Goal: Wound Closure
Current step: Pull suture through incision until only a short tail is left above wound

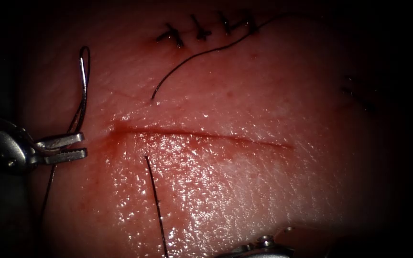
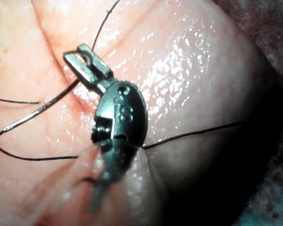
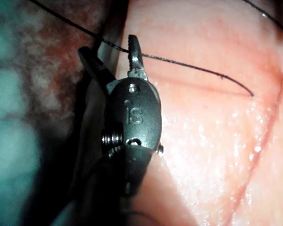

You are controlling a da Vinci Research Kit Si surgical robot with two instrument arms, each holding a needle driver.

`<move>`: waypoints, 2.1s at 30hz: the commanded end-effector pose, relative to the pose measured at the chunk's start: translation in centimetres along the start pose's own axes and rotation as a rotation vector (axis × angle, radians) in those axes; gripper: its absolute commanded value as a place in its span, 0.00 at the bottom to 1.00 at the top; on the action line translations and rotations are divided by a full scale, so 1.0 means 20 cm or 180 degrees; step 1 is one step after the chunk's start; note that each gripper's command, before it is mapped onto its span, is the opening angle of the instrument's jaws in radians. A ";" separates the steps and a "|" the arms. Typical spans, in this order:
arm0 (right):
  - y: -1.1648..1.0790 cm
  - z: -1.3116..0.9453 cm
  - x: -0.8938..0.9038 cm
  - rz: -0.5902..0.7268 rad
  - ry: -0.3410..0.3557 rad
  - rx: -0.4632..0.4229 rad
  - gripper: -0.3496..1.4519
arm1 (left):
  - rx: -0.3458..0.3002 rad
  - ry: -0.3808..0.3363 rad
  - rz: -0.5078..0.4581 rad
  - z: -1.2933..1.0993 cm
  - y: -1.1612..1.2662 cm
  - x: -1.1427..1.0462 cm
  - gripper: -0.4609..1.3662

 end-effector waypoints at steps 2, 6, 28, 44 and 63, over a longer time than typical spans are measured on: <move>-0.004 -0.008 0.001 0.0061 0.0015 -0.0026 0.89 | -0.0031 0.0014 0.0002 0.001 0.000 0.000 0.06; -0.013 -0.022 0.002 0.0143 0.0048 -0.0083 0.89 | -0.0030 0.0018 0.0002 0.002 0.001 0.000 0.06; 0.027 -0.067 -0.014 -0.0281 0.0123 -0.1191 0.66 | -0.0050 0.0029 -0.0001 -0.001 0.000 0.000 0.06; 0.073 -0.019 -0.045 -0.0508 -0.0024 -0.1289 0.91 | -0.0035 0.0018 -0.0008 0.001 0.000 0.001 0.06; 0.089 0.007 -0.045 -0.0695 -0.0046 -0.1005 0.75 | -0.0056 0.0034 0.0075 -0.002 0.000 0.000 0.06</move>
